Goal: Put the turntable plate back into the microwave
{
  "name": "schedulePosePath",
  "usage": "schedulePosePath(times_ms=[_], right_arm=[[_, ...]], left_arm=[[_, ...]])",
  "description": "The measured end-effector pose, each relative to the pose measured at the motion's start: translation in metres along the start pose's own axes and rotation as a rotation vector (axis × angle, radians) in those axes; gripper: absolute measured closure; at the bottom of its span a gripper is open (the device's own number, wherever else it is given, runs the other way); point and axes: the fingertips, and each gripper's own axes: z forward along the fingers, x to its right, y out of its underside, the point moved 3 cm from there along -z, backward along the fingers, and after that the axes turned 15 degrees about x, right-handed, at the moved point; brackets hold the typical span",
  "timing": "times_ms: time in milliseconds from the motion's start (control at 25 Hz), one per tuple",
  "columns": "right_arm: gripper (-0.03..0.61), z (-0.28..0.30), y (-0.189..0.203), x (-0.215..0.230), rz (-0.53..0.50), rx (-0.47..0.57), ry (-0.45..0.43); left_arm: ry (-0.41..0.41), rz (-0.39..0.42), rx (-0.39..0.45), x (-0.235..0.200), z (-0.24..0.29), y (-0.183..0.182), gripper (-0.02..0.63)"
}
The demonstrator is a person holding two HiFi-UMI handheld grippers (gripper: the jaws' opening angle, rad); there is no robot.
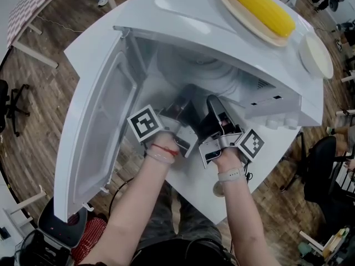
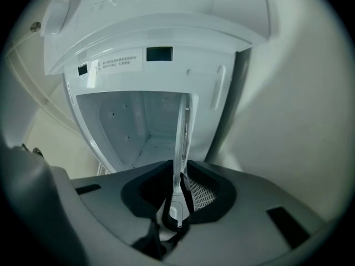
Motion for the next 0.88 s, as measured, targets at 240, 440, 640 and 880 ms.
schedulePosePath(times_ms=[240, 440, 640, 880], right_arm=[[0.5, -0.0011, 0.0005, -0.0003, 0.014, 0.008, 0.019], [0.488, -0.0007, 0.0005, 0.0014, 0.012, 0.007, 0.02], [0.468, -0.006, -0.0016, 0.0036, 0.01, 0.025, 0.029], [0.462, 0.0001, 0.0014, 0.0024, -0.011, -0.001, 0.027]], left_arm=[[0.004, -0.006, 0.007, 0.0002, 0.0024, -0.0011, 0.569], [0.006, -0.008, 0.006, 0.0006, 0.0032, -0.0003, 0.569], [-0.001, -0.01, 0.01, -0.0002, 0.0016, -0.0005, 0.569], [0.009, 0.013, 0.011, 0.0019, 0.0039, 0.0005, 0.569]])
